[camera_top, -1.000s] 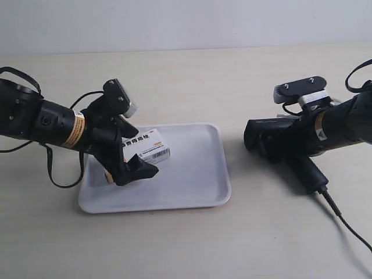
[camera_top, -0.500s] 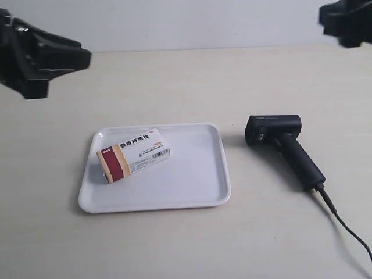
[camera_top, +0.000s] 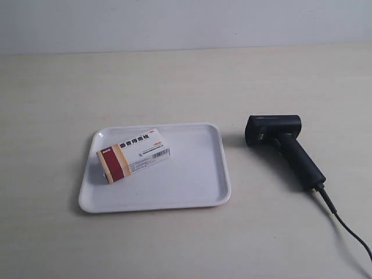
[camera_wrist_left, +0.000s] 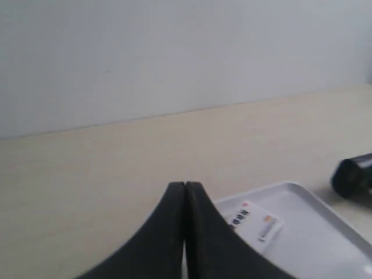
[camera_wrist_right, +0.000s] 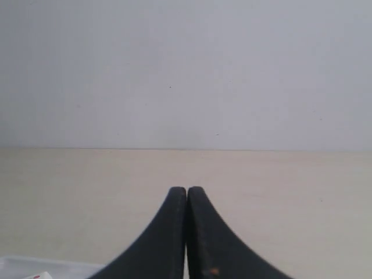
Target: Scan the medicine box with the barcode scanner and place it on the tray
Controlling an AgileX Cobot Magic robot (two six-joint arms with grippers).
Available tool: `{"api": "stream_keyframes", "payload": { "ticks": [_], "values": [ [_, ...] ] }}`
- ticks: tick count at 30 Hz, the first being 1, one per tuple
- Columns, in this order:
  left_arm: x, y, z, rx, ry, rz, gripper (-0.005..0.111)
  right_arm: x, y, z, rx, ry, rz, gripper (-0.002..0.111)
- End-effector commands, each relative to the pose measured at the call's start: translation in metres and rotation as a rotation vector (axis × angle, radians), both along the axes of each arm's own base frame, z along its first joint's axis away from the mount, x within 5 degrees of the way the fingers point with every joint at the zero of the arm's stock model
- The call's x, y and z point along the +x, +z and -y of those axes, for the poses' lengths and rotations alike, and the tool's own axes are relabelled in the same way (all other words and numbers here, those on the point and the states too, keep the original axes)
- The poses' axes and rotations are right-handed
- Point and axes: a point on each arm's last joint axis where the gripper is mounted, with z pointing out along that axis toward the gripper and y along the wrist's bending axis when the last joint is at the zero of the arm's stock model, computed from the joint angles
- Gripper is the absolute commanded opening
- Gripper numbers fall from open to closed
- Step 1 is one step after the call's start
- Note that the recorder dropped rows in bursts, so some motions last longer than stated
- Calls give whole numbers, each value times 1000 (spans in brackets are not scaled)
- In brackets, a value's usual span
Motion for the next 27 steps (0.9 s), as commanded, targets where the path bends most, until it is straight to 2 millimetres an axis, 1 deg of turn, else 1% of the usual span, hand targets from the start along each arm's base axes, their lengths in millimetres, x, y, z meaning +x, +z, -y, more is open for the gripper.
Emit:
{"api": "stream_keyframes", "payload": {
  "ticks": [1, 5, 8, 11, 15, 18, 21, 22, 24, 26, 27],
  "values": [
    [-19, -17, -9, -8, 117, 65, 1, -2, 1, 0, 10, 7, 10, 0],
    [-29, -24, -9, -6, 108, 133, 1, -2, 1, 0, 10, 7, 10, 0],
    [-33, -23, -8, 16, 105, 173, 1, -2, 1, 0, 10, 7, 10, 0],
    [-34, -23, -8, 68, 98, 193, 1, -2, 1, 0, 10, 7, 10, 0],
    [-34, -24, -8, 86, 94, 194, 1, -2, 1, 0, 10, 7, 10, 0],
    [-34, -22, -10, 146, 113, 230, 1, -2, 1, 0, 10, 7, 10, 0],
    [-33, -15, -14, 39, 169, 280, 1, -2, 1, 0, 10, 7, 10, 0],
    [-33, -12, -16, 39, 195, 307, 1, -2, 1, 0, 10, 7, 10, 0],
    [-33, -6, -22, -34, 266, 355, 1, -2, 1, 0, 10, 7, 10, 0],
    [-33, -5, -29, -64, 335, 358, 1, -2, 1, 0, 9, 8, 11, 0],
    [-32, -7, -31, -57, 364, 332, 1, -2, 1, 0, 9, 8, 11, 0]
  ]
}}
